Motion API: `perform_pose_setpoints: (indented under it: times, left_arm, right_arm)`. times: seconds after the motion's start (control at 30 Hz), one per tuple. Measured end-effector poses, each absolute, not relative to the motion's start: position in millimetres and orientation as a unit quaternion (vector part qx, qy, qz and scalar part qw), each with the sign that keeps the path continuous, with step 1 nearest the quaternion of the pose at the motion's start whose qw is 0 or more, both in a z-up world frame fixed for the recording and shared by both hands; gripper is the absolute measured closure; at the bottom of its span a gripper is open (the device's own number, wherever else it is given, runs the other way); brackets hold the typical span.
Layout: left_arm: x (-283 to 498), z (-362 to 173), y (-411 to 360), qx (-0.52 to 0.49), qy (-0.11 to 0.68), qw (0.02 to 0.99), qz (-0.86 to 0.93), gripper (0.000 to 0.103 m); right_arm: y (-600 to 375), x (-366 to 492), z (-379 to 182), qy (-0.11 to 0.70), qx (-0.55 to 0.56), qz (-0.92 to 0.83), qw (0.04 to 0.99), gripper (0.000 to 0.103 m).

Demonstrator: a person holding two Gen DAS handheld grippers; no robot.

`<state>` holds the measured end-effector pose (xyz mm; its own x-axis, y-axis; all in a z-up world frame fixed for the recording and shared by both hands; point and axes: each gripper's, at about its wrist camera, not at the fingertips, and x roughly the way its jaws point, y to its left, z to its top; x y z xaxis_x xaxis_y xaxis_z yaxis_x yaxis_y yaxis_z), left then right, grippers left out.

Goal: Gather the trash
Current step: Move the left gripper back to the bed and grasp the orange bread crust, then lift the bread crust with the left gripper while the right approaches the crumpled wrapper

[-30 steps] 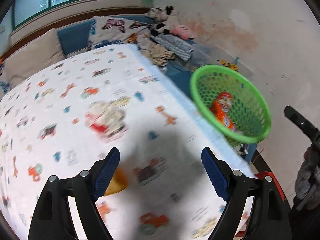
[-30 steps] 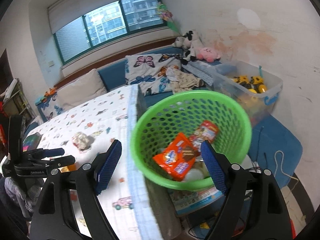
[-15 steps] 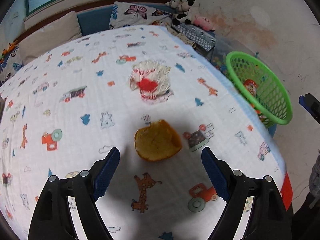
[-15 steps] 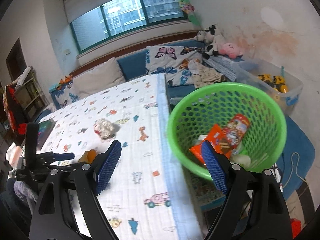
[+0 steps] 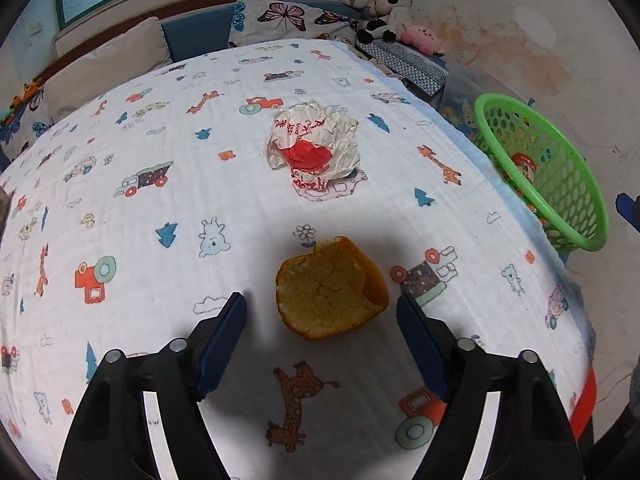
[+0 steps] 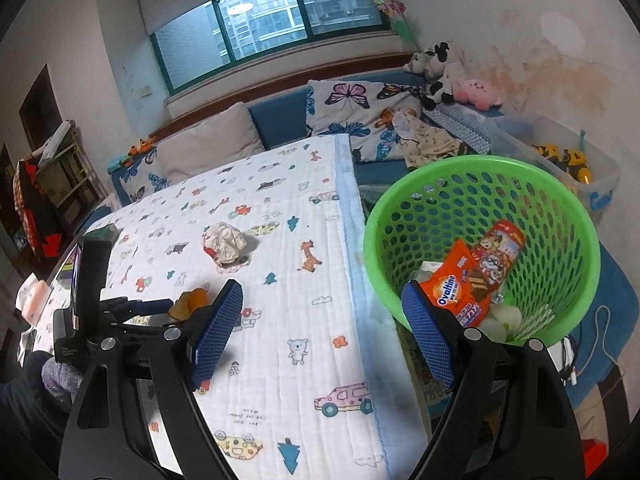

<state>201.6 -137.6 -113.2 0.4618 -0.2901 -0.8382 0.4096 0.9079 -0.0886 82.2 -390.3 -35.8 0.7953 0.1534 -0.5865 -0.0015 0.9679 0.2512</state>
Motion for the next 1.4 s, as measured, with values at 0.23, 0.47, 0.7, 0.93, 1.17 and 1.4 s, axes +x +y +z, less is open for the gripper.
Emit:
perform_pose_setpoints:
  times: [0.23,0.47,0.7,0.93,1.17,1.4]
  left_arm:
    - [200.2,-112.7,-139.7,0.077,0.464,0.861,-0.196,0.045]
    - [199.3,-107.2,-135.1,0.063,0.463,0.860,-0.205,0.060]
    - [200.0,-97.8,-119.2,0.048,0.460,0.863,-0.202,0.063]
    - [201.2,-85.2,-99.6,0.031,0.452,0.870,-0.194,0.063]
    - [197.9,-75.2,-84.5,0.025,0.445,0.876,-0.186,0.063]
    - [195.8,-69.4,-68.5,0.019,0.444,0.879,-0.173,0.063]
  right_arm:
    - [-385.4,86.8,-40.6,0.325,0.117,0.046,0.937,0.021]
    - [-378.1,90.5,-42.7,0.330,0.111,0.054,0.936,0.021]
    - [-368.5,98.7,-43.0,0.334,0.106,0.066,0.934,0.021]
    - [-356.9,108.0,-45.1,0.339,0.100,0.077,0.932,0.021]
    - [-342.4,119.8,-51.0,0.349,0.090,0.088,0.929,0.021]
    - [-327.7,134.4,-56.7,0.358,0.085,0.100,0.924,0.021]
